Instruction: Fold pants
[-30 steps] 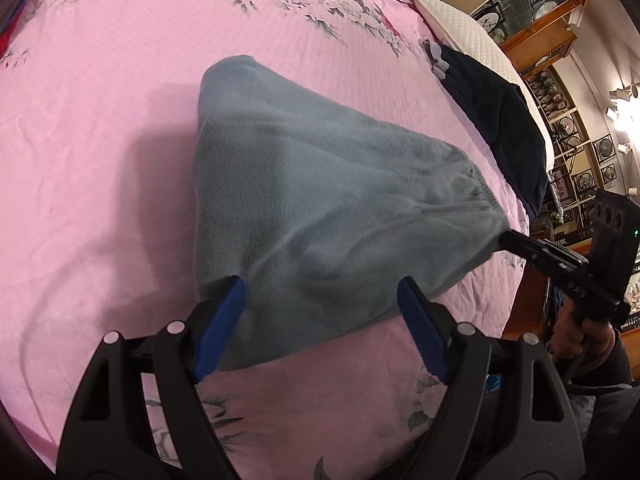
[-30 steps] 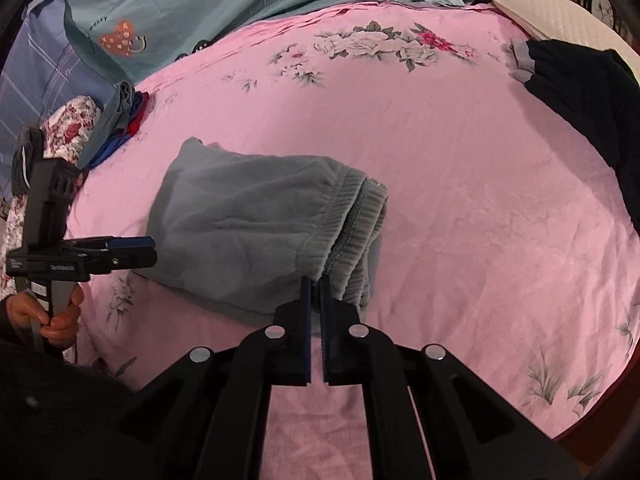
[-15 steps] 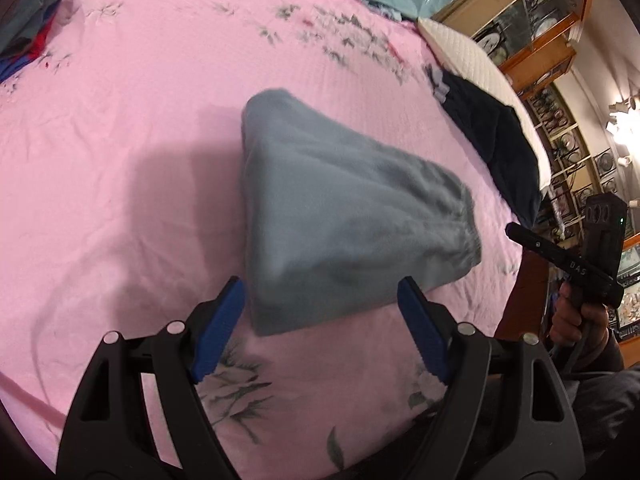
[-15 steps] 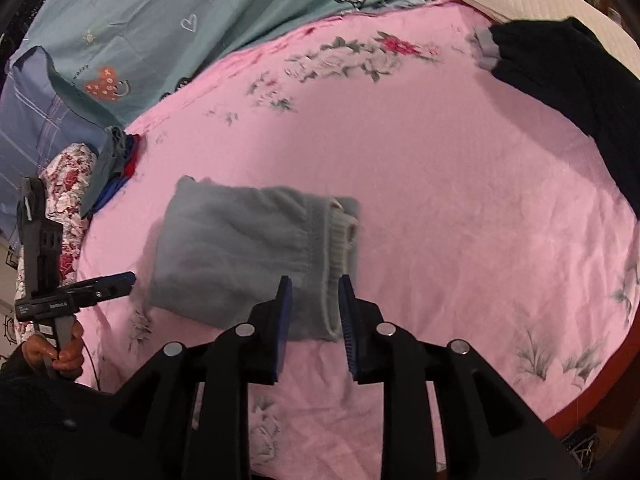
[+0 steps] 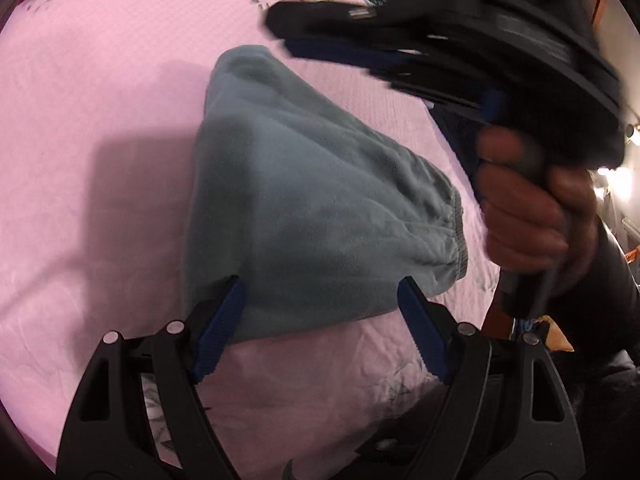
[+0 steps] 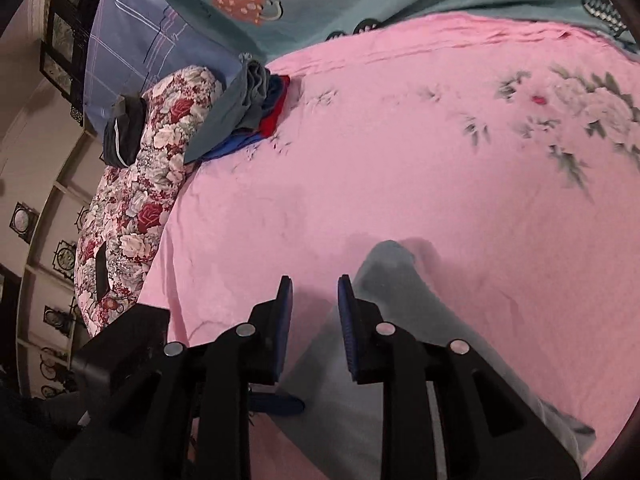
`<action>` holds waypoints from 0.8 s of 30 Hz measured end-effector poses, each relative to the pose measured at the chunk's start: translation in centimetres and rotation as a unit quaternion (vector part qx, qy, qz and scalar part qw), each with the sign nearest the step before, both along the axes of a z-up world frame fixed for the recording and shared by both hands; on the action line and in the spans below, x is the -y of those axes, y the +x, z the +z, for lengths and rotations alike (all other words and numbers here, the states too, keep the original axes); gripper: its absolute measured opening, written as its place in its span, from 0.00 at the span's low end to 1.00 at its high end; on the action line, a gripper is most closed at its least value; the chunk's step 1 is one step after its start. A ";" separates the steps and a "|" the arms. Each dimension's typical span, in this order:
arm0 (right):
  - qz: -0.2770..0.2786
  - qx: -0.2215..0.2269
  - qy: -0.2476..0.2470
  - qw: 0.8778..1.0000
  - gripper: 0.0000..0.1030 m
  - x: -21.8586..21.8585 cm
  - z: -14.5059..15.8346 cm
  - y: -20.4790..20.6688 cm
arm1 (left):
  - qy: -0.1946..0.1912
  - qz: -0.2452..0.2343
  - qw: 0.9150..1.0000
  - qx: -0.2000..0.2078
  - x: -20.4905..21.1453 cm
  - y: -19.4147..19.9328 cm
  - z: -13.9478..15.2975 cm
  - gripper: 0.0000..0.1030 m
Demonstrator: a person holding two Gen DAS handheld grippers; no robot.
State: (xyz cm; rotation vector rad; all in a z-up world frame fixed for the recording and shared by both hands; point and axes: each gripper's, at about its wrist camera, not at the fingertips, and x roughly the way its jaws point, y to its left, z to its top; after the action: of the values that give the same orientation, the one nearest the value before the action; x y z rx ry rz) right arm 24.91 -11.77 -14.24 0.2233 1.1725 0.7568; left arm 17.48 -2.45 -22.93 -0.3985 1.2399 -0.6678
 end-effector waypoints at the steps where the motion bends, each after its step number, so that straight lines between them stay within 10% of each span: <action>1: 0.001 -0.016 -0.004 1.000 0.23 0.0 -1.3 0.6 | -0.003 0.002 1.000 0.001 -0.1 -0.1 -0.1 0.78; 3: -0.012 -0.047 -0.020 0.999 0.22 0.7 -4.1 2.2 | -0.002 0.005 1.000 0.005 -0.2 -0.4 -0.3 0.78; 5: -0.017 -0.066 -0.002 0.998 0.00 1.7 -5.8 2.7 | 0.004 0.009 1.000 0.002 -0.2 -0.6 -0.5 0.78; 9: -0.021 -0.092 0.035 0.995 0.00 3.1 -6.9 3.3 | 0.002 0.018 1.000 -0.003 -0.6 -0.9 -0.8 0.78; 19: -0.009 0.018 0.039 0.999 0.08 8.0 2.4 -4.0 | 0.034 0.009 0.998 0.043 -1.1 -0.8 4.6 0.80; 24: -0.046 0.002 0.027 0.999 0.08 13.1 1.3 -9.8 | 0.054 -0.021 0.997 0.060 0.8 0.3 4.8 0.82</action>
State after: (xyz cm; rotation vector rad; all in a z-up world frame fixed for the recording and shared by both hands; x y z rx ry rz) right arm 15.08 -24.88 -12.89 0.3189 1.1321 0.7091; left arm 17.75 -3.21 -18.15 -0.2395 1.1676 -0.6477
